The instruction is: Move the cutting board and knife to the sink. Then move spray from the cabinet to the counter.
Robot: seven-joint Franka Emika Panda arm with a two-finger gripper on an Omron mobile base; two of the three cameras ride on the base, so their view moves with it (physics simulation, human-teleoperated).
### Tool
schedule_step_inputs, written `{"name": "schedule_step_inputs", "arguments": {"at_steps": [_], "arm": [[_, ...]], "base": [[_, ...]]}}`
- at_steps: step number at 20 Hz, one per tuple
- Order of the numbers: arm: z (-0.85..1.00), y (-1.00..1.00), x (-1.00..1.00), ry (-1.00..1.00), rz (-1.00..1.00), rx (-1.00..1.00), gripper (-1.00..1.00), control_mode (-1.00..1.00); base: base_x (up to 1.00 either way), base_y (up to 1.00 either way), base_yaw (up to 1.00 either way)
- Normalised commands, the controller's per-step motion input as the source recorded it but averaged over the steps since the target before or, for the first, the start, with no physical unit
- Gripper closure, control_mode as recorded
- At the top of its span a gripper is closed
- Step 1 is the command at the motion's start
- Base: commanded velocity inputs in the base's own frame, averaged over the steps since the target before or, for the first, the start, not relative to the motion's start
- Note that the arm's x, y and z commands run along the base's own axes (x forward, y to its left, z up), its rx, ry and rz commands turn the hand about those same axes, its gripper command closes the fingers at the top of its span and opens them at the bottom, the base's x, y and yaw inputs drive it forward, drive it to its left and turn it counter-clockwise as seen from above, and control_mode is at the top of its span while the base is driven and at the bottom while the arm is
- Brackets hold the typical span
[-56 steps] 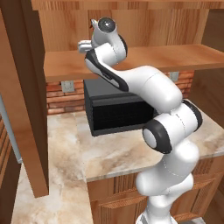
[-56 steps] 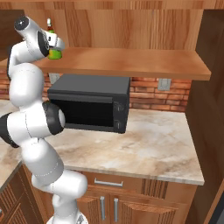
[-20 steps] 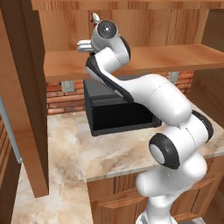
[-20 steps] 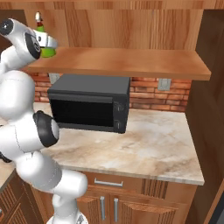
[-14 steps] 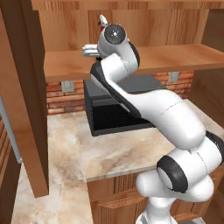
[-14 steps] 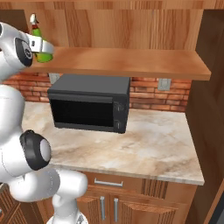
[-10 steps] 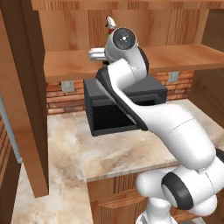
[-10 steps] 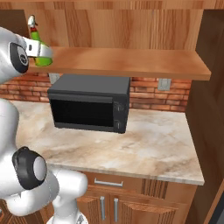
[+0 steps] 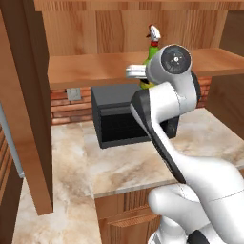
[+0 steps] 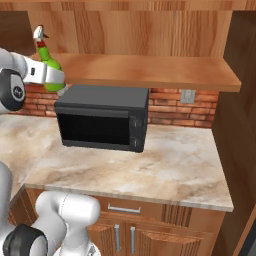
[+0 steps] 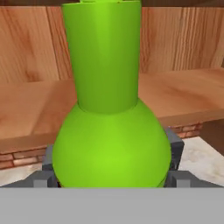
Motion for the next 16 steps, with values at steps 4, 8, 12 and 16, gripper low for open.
{"name": "schedule_step_inputs", "arguments": {"at_steps": [4, 8, 12, 16], "arm": [[-0.06, -0.81, -1.0, 0.03, -0.12, 0.0, 1.0, -1.0], [-0.12, -0.9, -0.97, 0.06, -0.21, 0.0, 1.0, -1.0], [-0.1, -0.68, -0.48, 0.07, -0.15, -0.02, 1.0, -1.0], [-0.11, -0.21, 0.0, 0.08, 0.0, -0.01, 1.0, -1.0]], "base": [[0.0, 0.0, 0.0], [0.0, 0.0, 0.0], [0.0, 0.0, 0.0], [0.0, 0.0, 0.0]]}}
